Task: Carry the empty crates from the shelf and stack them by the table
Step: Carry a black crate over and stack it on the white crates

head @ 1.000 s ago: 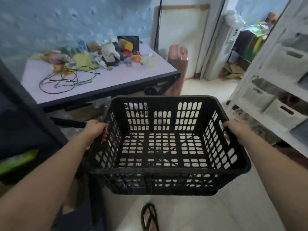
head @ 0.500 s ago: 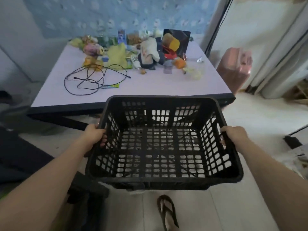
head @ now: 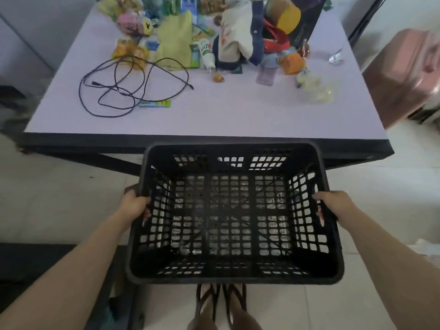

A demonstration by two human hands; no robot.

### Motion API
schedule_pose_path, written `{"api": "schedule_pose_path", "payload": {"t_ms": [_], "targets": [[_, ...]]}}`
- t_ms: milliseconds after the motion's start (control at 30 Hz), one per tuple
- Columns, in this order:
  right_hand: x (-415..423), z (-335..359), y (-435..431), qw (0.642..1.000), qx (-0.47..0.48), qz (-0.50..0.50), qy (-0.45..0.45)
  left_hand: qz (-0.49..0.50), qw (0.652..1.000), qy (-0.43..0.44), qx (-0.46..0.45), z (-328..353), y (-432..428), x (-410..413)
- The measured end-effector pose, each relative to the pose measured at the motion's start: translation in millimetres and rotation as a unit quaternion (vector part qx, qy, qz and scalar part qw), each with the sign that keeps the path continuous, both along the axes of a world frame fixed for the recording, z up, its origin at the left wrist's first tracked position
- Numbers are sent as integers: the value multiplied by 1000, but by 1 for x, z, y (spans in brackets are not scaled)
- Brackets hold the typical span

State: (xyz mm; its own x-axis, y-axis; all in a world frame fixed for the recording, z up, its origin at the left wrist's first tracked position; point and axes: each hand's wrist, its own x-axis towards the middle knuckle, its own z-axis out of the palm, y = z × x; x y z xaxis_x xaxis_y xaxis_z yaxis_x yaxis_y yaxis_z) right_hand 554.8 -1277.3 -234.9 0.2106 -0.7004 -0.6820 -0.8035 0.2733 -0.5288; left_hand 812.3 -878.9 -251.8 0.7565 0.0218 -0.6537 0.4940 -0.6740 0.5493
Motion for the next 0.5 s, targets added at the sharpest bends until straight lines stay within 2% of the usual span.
{"api": "schedule_pose_path", "payload": {"t_ms": [100,233,500], "targets": [[4,-5,-2,1000,22,0,14,1,1000,14,10,-7,1,6],[7,-8,4,1000,-2,-22,13,-4,1000,24,6,-7,1,9],[-4,-12,22,999,-12,-43,21,-32,999,-18,-15,3,9,15]]}}
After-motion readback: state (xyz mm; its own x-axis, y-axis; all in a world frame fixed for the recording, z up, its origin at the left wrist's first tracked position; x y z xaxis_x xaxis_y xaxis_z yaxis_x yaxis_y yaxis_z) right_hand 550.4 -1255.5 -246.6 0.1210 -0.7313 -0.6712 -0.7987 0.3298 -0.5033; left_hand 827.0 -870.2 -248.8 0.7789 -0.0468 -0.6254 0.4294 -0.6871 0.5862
